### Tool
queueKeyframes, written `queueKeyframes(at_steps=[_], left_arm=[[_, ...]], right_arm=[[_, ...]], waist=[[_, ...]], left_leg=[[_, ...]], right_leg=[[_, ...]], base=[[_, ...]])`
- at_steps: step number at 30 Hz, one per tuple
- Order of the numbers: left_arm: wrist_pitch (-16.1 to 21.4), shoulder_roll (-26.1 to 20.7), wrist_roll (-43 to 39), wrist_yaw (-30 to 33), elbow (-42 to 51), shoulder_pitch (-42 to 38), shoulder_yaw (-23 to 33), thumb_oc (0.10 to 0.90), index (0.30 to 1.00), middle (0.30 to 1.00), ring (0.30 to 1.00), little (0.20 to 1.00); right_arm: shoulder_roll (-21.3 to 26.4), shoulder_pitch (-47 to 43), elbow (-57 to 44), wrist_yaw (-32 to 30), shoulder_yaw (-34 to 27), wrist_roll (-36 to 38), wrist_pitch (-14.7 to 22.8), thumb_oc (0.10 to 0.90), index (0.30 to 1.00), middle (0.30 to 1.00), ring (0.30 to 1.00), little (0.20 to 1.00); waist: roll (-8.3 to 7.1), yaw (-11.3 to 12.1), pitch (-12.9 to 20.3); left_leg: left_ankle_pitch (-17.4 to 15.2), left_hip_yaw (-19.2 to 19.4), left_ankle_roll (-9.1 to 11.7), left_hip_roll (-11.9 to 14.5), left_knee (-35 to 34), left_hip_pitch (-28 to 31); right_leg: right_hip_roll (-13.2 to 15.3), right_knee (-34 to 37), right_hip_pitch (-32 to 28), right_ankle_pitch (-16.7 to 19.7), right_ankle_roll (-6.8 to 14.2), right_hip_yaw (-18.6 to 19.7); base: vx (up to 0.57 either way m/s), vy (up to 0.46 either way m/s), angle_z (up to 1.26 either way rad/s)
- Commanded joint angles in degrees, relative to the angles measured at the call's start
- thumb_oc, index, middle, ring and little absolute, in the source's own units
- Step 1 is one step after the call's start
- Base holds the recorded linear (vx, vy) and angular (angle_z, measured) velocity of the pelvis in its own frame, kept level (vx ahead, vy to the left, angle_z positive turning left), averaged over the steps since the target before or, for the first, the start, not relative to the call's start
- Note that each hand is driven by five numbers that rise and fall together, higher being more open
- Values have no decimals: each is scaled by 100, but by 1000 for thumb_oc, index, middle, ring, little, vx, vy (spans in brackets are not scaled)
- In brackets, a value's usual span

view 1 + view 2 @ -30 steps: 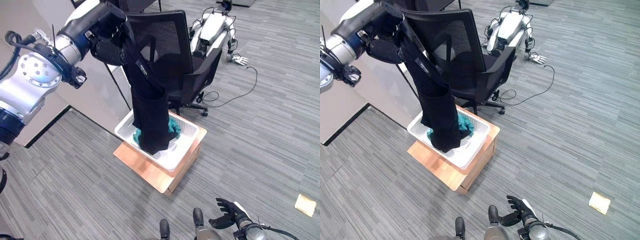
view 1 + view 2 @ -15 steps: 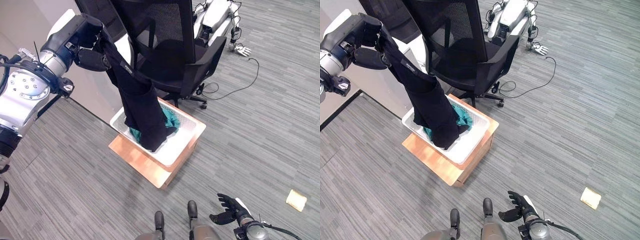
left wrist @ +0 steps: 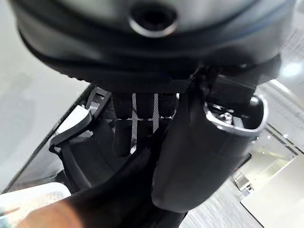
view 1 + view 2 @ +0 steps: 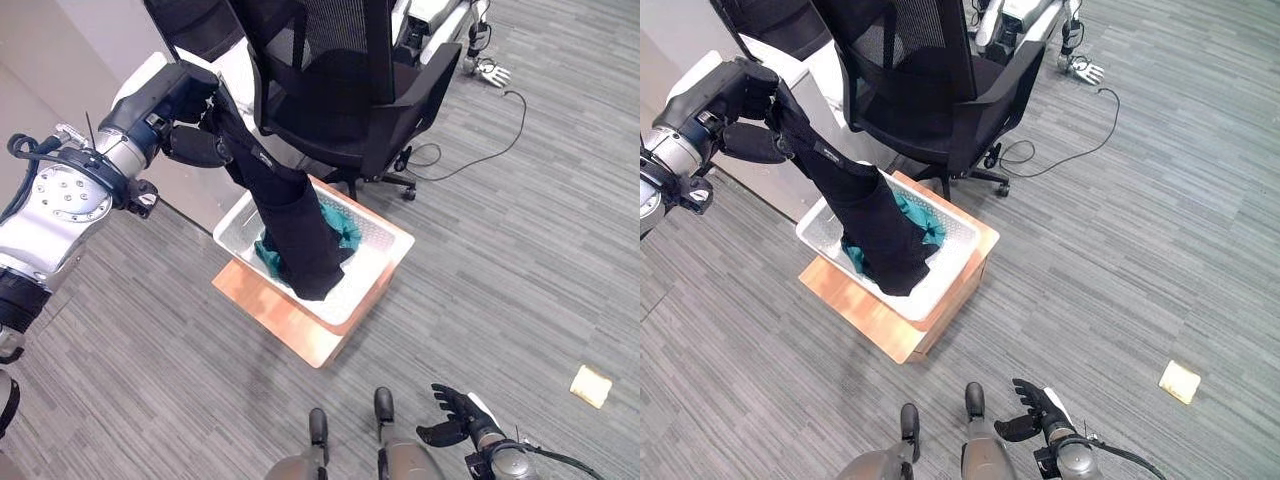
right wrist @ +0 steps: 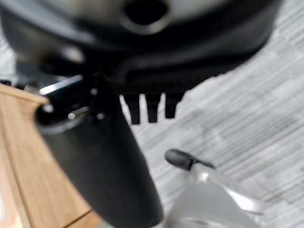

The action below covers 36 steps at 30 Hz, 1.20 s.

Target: Pick up bed clothes into laundry basket.

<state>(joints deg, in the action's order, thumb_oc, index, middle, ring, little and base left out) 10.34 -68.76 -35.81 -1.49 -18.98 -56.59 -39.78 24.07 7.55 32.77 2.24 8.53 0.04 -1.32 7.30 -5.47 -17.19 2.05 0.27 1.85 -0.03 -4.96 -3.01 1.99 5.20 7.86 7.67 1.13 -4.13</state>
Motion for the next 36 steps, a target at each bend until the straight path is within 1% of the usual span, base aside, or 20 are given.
queueKeyframes(at_steps=[1,6,12,16,20,24,28,29,30,31,32,33,34,36], left_arm=[[429,-293,-95,349,-163,-510,755,400,300,300,300,300],[368,-365,96,243,42,-146,798,400,300,300,300,300],[281,-154,277,244,-106,78,786,400,300,300,300,300],[251,-184,435,191,55,346,867,400,300,300,300,300],[171,-205,677,57,371,1024,1045,400,300,300,300,300],[124,-62,745,48,553,1406,1208,400,300,300,300,300],[110,115,932,120,623,1382,1126,400,300,300,300,300],[119,272,1012,190,578,1289,1091,400,300,300,300,300],[120,277,1013,191,574,1281,1084,419,328,328,328,328],[125,471,1069,284,546,1137,1047,580,571,571,571,571],[126,478,1071,288,538,1119,1030,580,571,571,571,571],[106,693,1179,340,484,932,886,400,300,300,300,300],[108,701,1180,343,473,907,863,400,300,300,300,300],[99,833,1314,349,439,578,624,400,300,300,300,300]], right_arm=[[251,256,-595,-98,-84,-17,328,800,900,900,900,900],[227,301,-558,-114,-81,-20,333,800,900,900,900,900],[246,300,-570,-150,-38,-42,351,800,900,900,900,900],[251,299,-589,-176,-52,-33,353,800,900,900,900,900],[275,359,-660,-198,-97,-55,386,800,900,900,900,900],[310,403,-752,-194,-103,-73,415,800,900,900,900,900],[350,468,-861,-173,-56,-94,432,800,900,900,900,900],[364,473,-901,-163,-19,-110,438,800,900,900,900,900],[364,475,-901,-163,-23,-110,438,800,900,900,900,900],[364,505,-997,-131,30,-120,445,800,900,900,900,900],[361,509,-998,-131,23,-119,444,800,900,900,900,900],[370,526,-1003,-126,87,-143,439,800,900,900,900,900],[364,527,-999,-127,80,-142,441,800,900,900,900,900],[372,527,-1009,-119,113,-161,424,800,900,900,900,900]], waist=[[12,-53,289],[30,-76,210],[47,-130,89],[24,-129,60],[-18,-119,27],[-66,-117,6],[-115,-125,-5],[-130,-127,-3],[-128,-125,0],[-133,-141,-4],[-131,-136,-2],[-126,-160,-1],[-127,-153,0],[-106,-177,-4]], left_leg=[[107,139,155,130,-4,-174],[110,200,150,126,-4,-209],[105,200,135,128,-4,-219],[86,215,125,133,-4,-225],[70,225,113,134,-4,-254],[70,207,113,138,-4,-316],[74,188,112,147,-4,-380],[72,171,115,145,-4,-405],[73,169,115,145,-4,-407],[71,161,117,142,-4,-434],[72,158,117,141,-4,-437],[72,142,116,135,-4,-458],[72,139,116,135,-4,-460],[81,121,118,129,-4,-488]], right_leg=[[262,-20,-504,-512,508,135],[248,-20,-427,-503,501,236],[238,-20,-406,-517,485,257],[226,-20,-386,-511,481,299],[210,-20,-341,-512,479,315],[205,-20,-300,-516,477,306],[198,-20,-253,-524,477,269],[194,-20,-237,-525,474,256],[194,-20,-235,-525,474,254],[199,-20,-226,-532,471,258],[199,-20,-224,-533,471,256],[207,-20,-213,-539,469,242],[207,-20,-212,-539,469,238],[218,-20,-198,-545,465,220]], base=[[3,-3,-12],[2,2,-13],[0,-2,-6],[0,0,0],[3,-2,-1],[2,-1,-1],[1,-2,1],[0,0,0],[0,0,0],[0,0,0],[0,0,0],[0,0,0],[0,0,0],[0,0,0]])
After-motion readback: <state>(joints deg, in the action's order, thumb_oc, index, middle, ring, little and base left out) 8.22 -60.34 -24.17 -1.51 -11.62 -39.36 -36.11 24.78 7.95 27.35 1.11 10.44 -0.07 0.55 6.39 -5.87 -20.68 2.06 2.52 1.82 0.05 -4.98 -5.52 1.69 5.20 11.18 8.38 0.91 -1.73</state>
